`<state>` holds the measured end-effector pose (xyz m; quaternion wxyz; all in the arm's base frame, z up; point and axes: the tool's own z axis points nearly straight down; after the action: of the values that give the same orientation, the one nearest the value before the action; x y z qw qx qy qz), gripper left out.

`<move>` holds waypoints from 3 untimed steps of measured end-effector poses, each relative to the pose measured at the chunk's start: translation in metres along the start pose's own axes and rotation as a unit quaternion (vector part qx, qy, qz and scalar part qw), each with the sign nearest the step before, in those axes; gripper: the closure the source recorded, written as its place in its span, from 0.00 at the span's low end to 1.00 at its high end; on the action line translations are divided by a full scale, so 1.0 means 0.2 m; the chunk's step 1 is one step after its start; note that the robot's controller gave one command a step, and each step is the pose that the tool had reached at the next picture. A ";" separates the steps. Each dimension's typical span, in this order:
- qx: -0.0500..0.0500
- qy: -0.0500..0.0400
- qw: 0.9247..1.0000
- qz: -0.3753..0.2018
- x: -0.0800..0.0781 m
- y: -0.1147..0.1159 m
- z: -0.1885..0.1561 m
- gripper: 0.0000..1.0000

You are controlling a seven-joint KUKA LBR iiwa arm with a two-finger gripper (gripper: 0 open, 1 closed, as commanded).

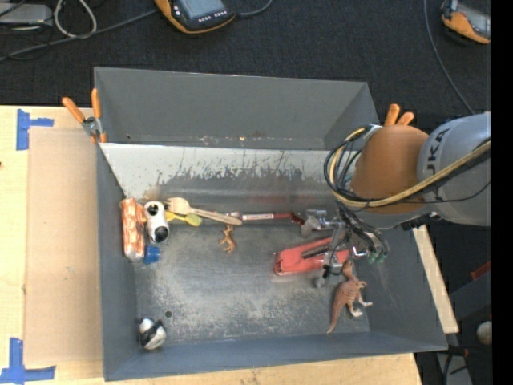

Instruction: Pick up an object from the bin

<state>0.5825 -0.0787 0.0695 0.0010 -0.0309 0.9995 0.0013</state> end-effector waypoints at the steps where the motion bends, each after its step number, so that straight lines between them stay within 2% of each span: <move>1: 0.000 -0.004 1.000 0.030 -0.04 -0.10 -0.01 1.00; 2: 0.000 -0.004 1.000 0.030 -0.04 -0.10 -0.01 1.00; 3: -0.001 -0.001 0.999 0.050 -0.07 -0.19 -0.38 1.00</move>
Offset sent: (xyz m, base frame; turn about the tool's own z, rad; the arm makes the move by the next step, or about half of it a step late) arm 0.0000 0.0000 0.0000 0.0000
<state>0.5988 -0.1152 0.1451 0.0016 0.0187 0.9998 0.0019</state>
